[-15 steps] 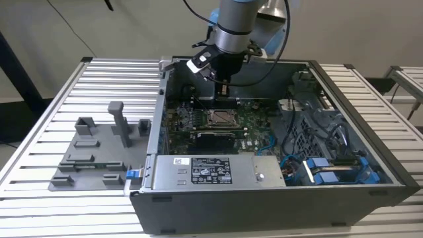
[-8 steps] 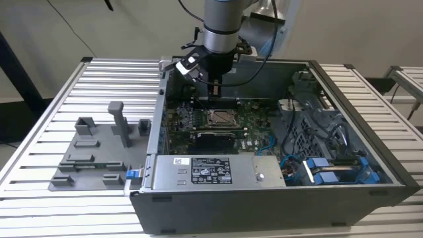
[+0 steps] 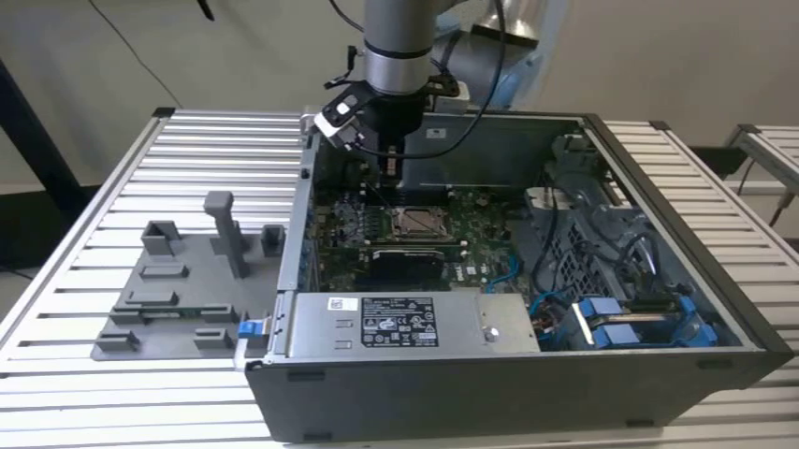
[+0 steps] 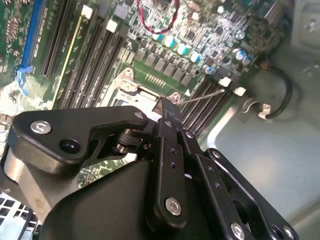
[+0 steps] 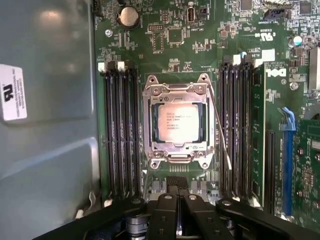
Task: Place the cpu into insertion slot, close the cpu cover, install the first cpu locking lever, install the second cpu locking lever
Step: 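Install the first cpu locking lever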
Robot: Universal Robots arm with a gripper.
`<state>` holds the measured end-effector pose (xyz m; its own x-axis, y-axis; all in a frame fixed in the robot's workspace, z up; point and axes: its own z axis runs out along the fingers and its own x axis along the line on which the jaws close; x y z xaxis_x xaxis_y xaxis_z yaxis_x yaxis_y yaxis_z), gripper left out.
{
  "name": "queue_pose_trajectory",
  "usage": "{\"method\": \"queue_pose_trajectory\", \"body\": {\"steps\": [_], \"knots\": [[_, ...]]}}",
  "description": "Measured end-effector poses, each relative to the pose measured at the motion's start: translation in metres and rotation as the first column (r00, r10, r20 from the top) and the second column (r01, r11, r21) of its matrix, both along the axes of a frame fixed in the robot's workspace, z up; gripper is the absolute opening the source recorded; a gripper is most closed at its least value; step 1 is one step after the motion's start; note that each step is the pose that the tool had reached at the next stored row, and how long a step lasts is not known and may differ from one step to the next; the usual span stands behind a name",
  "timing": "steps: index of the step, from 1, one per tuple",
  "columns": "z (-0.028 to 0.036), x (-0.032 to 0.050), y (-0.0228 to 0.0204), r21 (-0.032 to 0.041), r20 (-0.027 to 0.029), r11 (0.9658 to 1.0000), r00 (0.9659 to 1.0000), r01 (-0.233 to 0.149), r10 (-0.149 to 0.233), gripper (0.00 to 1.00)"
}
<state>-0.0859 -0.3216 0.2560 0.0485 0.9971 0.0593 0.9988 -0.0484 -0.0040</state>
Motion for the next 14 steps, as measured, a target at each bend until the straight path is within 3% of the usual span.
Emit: {"method": "queue_pose_trajectory", "body": {"steps": [10, 14], "knots": [[0.0258, -0.0099, 0.0, 0.0008, 0.0001, 1.0, 1.0, 0.0, 0.0, 0.11], [0.0271, -0.0167, 0.0002, 0.0009, 0.001, 1.0, 1.0, 0.0, 0.0, 0.11]]}}
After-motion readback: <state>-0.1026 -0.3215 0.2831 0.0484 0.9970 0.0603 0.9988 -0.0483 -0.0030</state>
